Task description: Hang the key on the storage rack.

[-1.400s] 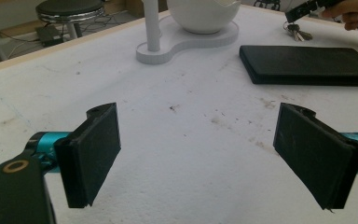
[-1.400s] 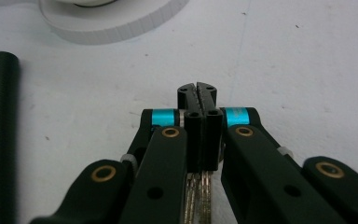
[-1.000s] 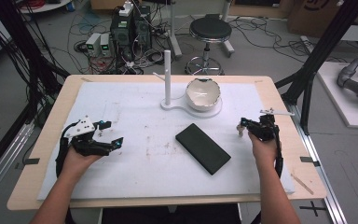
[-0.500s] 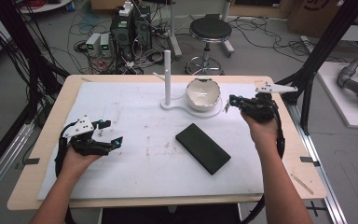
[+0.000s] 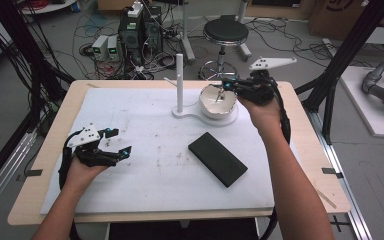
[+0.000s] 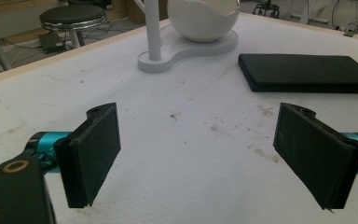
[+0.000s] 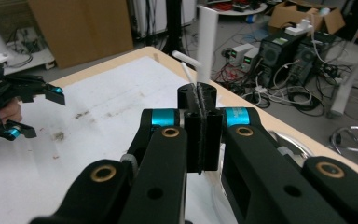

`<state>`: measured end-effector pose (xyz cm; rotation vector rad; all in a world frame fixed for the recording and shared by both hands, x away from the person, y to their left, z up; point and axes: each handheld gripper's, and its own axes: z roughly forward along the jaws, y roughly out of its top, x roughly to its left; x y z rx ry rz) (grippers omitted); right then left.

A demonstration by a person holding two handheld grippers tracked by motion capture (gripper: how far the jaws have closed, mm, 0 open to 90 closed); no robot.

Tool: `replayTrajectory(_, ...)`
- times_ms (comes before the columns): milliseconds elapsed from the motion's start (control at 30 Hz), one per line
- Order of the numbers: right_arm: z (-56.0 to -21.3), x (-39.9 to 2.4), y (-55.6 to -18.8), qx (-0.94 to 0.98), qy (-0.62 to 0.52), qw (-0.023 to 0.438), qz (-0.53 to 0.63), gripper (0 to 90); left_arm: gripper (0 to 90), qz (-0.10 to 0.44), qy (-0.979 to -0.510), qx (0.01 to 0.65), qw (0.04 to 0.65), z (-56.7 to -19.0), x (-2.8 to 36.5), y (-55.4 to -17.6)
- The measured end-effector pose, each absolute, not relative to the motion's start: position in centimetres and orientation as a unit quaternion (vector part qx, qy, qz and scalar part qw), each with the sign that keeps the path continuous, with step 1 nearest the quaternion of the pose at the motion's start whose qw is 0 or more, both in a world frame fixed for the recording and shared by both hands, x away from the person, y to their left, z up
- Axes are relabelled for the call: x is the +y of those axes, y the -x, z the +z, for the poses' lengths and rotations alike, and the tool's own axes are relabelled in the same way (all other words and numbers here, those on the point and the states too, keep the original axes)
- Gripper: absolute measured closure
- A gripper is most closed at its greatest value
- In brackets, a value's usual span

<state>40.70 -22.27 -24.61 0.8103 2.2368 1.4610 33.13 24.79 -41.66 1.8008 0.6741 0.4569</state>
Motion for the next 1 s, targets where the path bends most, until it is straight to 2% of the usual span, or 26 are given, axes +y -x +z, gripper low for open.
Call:
replayTrajectory(533, -22.7, -13.9, -43.4, 0.828, -0.213, 0.14, 0.5, 90.0, 14.7, 0.195, -0.758, 0.285, 0.553, -41.6, 25.0, -33.1)
replayTrajectory(733, -23.7, -11.2, -45.3, 0.841, -0.215, 0.137, 0.477, 90.0, 14.7, 0.195, -0.759, 0.285, 0.552, -41.6, 24.9, -33.1)
replayTrajectory(1000, -24.9, -10.5, -47.3, 0.84, -0.233, 0.129, 0.472, 90.0, 14.7, 0.195, -0.758, 0.289, 0.552, -41.7, 25.2, -33.2)
